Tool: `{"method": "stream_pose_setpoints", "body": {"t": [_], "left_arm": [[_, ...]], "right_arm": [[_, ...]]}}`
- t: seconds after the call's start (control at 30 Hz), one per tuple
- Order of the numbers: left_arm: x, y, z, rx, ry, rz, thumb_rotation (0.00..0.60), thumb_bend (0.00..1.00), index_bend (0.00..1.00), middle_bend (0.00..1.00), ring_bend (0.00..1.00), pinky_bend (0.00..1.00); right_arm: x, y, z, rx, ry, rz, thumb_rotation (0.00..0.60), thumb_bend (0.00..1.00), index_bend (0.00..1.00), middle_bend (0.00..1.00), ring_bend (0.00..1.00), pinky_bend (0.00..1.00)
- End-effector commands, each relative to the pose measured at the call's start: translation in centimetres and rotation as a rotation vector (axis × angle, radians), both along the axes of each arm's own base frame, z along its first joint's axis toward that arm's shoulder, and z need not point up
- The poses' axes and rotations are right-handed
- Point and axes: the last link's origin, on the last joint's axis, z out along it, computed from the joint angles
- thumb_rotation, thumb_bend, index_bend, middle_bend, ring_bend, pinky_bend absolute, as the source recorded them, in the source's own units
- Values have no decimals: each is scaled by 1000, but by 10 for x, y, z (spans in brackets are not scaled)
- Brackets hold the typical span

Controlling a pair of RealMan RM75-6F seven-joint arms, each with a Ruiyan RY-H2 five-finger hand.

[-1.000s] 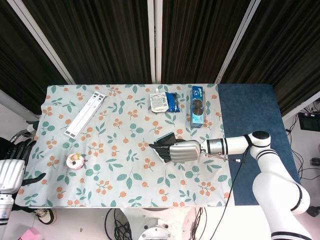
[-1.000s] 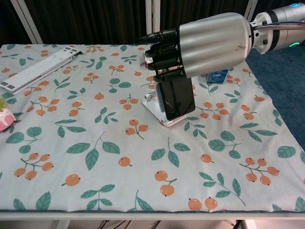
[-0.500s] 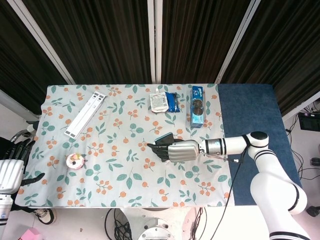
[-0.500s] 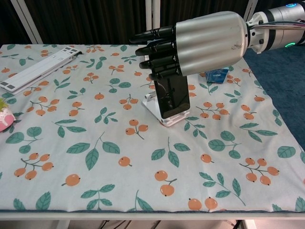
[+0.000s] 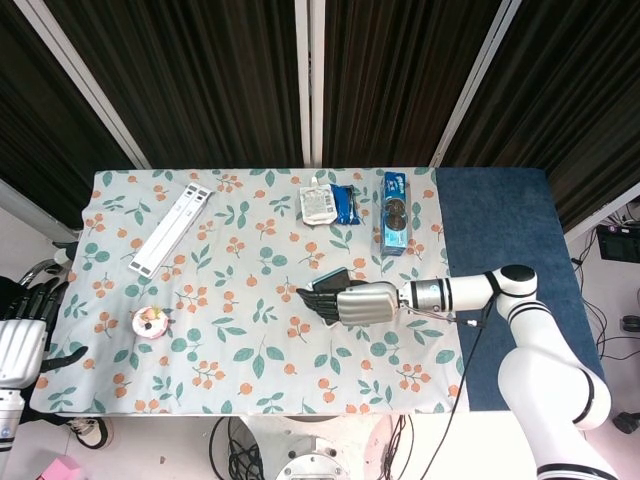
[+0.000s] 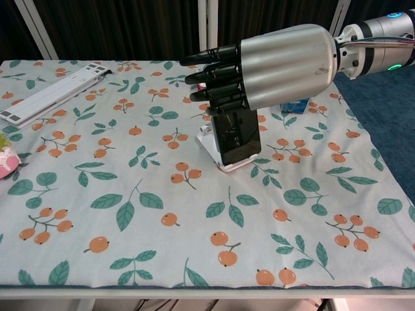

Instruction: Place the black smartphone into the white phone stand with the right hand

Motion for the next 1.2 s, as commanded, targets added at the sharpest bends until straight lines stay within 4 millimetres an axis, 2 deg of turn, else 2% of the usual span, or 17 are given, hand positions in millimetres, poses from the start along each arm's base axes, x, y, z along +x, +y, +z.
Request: {"method": "stream_pose_setpoints", "body": {"t": [0.03, 0.4, 0.47, 0.53, 0.57, 0.63, 0.67, 0.83, 1.1, 1.2], "left_arm": [[0, 0, 0, 0, 0, 0, 502, 0, 98, 71, 91, 212], [-1, 0, -1, -6, -3, 2, 502, 0, 98, 70, 91, 212], [-1, 0, -1, -6, -3, 1, 507, 0, 98, 71, 91, 212], [-1, 0, -1, -6, -2, 2, 508, 0, 98, 71, 91, 212], [-1, 0, -1, -6, -2, 2, 507, 0, 98, 71, 91, 212], [-1, 0, -1, -7, -1, 2, 506, 0, 98, 71, 91, 212], [-1, 0, -1, -7, -2, 2, 508, 0, 98, 71, 91, 212], [-1, 2, -2, -19, 4, 8, 555, 0, 98, 70, 91, 213], [1, 2, 0, -12, 2, 2, 555, 0, 98, 71, 91, 213], [0, 2, 0, -14, 2, 6, 555, 0, 98, 71, 91, 213]], "right_arm": [[1, 0, -1, 0, -5, -1, 600, 327, 522, 148, 82, 0], [-1, 0, -2, -2, -8, -9, 600, 326, 517, 142, 76, 0], [-1, 0, -3, -1, -7, -12, 600, 325, 490, 131, 63, 0], [-2, -1, -3, -7, -2, -20, 600, 310, 366, 94, 28, 0], [-3, -1, -3, -10, 0, -27, 600, 297, 232, 59, 10, 0], [-4, -3, -3, -20, 2, -36, 600, 278, 35, 10, 0, 0], [-4, -4, -3, -23, 1, -40, 600, 266, 3, 2, 0, 0], [-3, -5, -2, -28, 0, -50, 600, 198, 0, 0, 0, 0], [-2, -5, -1, -28, -9, -47, 600, 176, 0, 0, 0, 0], [-1, -5, 7, -39, -55, -52, 600, 176, 0, 0, 0, 0]]}}
